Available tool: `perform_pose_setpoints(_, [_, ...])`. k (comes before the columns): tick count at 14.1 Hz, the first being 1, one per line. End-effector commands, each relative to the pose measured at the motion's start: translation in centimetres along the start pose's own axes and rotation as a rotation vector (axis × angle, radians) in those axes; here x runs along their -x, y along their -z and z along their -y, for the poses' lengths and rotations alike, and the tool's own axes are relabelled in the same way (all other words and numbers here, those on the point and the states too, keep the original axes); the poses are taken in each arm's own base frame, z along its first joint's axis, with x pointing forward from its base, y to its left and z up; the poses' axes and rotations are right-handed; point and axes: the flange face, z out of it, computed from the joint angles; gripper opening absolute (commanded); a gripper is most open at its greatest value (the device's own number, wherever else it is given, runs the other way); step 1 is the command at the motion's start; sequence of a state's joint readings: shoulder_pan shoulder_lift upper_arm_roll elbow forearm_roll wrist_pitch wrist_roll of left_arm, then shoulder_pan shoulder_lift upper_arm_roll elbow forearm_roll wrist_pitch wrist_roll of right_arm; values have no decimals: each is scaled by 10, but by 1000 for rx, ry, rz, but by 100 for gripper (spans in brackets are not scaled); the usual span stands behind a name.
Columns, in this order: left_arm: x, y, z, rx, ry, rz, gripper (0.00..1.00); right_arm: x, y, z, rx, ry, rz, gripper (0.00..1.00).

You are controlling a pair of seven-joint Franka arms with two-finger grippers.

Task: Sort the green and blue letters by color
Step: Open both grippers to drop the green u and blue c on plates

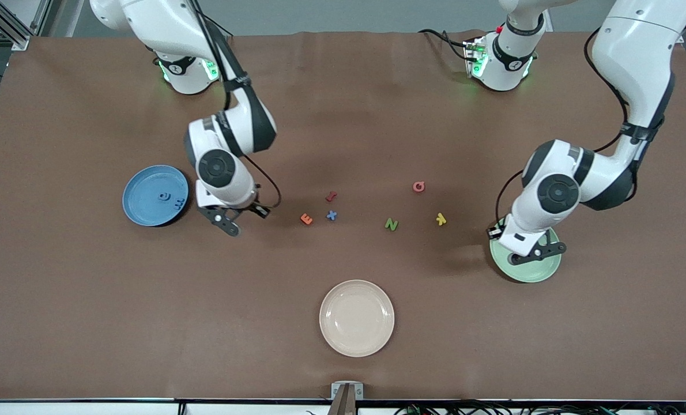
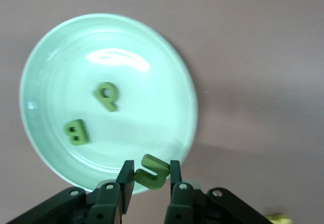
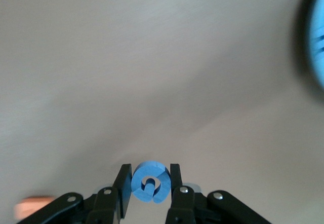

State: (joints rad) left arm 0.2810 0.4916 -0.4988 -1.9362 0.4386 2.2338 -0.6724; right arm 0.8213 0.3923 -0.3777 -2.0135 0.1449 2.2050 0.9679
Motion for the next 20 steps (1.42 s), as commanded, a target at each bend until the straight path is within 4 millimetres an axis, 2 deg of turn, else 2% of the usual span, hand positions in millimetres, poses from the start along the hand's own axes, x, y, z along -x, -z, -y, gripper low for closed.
perform_pose_setpoints(1, [3, -11, 23, -11, -45, 27, 4, 5, 9, -59, -7, 68, 1, 0])
perform_pose_setpoints(3, [5, -19, 26, -12, -42, 43, 14, -9, 10, -94, -20, 110, 31, 0])
perform_pose_setpoints(4, [6, -22, 27, -12, -41, 48, 33, -18, 9, -113, -28, 139, 47, 0])
perform_pose_setpoints(6, [4, -18, 27, -13, -28, 42, 100, -45, 7, -159, -56, 201, 74, 0])
perform_pose_setpoints(8, [4, -6, 19, -13, -38, 26, 100, -72, -1, -205, -77, 268, 88, 0])
perform_pose_setpoints(9, [4, 6, 5, 3, -51, 6, 100, -86, -8, -227, -83, 284, 95, 1])
perform_pose_setpoints(11, [5, 17, -8, 19, -72, -9, 100, -99, -23, -260, -100, 307, 96, 2])
perform_pose_setpoints(12, [5, 26, -18, 33, -81, -23, 100, -101, -29, -269, -105, 303, 92, 13])
perform_pose_setpoints(13, [8, 33, -30, 47, -93, -31, 100, -103, -31, -274, -105, 295, 94, 46])
perform_pose_setpoints(14, [14, 41, -46, 72, -78, -31, 100, -106, -32, -278, -106, 285, 96, 86])
perform_pose_setpoints(15, [20, 47, -65, 99, -51, -26, 100, -106, -32, -278, -106, 283, 96, 100])
perform_pose_setpoints(17, [46, 44, -119, 131, -35, -11, 100, -106, -32, -278, -105, 282, 98, 100])
perform_pose_setpoints(18, [65, 45, -152, 132, -19, -9, 100, -104, -29, -275, -105, 285, 98, 100])
perform_pose_setpoints(20, [86, 38, -187, 142, 26, 8, 100, -96, -21, -256, -111, 296, 84, 100])
